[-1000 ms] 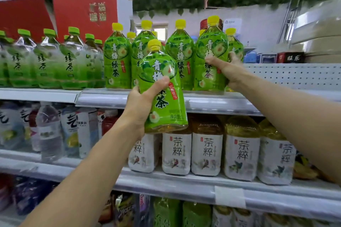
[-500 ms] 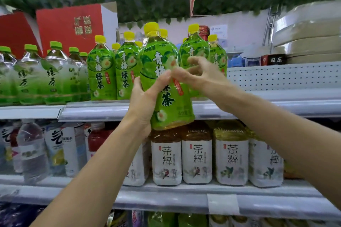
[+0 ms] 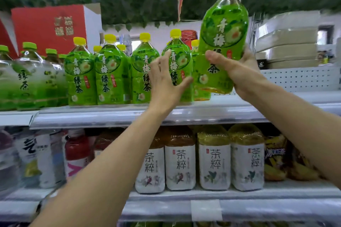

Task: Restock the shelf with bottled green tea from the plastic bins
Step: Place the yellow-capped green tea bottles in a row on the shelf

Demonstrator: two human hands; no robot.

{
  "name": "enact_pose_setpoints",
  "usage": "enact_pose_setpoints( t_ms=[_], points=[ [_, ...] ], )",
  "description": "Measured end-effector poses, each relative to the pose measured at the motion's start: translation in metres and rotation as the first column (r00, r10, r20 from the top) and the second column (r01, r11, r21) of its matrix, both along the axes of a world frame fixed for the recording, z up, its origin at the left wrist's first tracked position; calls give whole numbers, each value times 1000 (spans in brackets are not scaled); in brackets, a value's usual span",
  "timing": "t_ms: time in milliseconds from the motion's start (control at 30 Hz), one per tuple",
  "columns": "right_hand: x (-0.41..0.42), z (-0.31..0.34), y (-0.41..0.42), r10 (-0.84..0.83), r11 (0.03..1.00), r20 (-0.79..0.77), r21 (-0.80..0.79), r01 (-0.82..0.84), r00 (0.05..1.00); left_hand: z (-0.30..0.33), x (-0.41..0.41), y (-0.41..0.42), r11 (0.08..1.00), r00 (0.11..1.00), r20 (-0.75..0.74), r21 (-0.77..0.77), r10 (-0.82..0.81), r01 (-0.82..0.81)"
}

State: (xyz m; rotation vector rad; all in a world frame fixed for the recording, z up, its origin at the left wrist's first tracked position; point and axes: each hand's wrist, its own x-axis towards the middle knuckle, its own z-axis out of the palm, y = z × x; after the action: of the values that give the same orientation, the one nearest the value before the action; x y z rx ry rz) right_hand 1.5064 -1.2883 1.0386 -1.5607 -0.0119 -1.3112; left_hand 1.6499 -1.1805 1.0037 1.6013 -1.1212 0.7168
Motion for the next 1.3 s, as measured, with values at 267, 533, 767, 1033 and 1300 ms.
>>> enact_pose_setpoints(
  t_ms=[267, 533, 767, 1033, 1300],
  points=[
    [11, -1, -47, -46, 996, -124, 69, 55, 991, -7, -7, -31, 969, 968, -67, 71, 243, -239],
    [34, -12, -69, 19, 997, -297, 77, 5, 955, -18, -6, -48, 922, 918, -80, 35, 388, -387],
    [41, -11, -87, 64, 997, -397, 60, -44, 916, -23, -1, -54, 911, 909, -60, 6, 413, -413],
    [32, -24, -55, -443, 896, -442, -261, 360, 780, -22, -3, -28, 947, 957, -6, 145, 291, -287],
    [-8, -93, 52, -751, 540, -168, -712, 448, 638, -79, -16, 80, 910, 882, 314, 104, 352, -400]
  ],
)
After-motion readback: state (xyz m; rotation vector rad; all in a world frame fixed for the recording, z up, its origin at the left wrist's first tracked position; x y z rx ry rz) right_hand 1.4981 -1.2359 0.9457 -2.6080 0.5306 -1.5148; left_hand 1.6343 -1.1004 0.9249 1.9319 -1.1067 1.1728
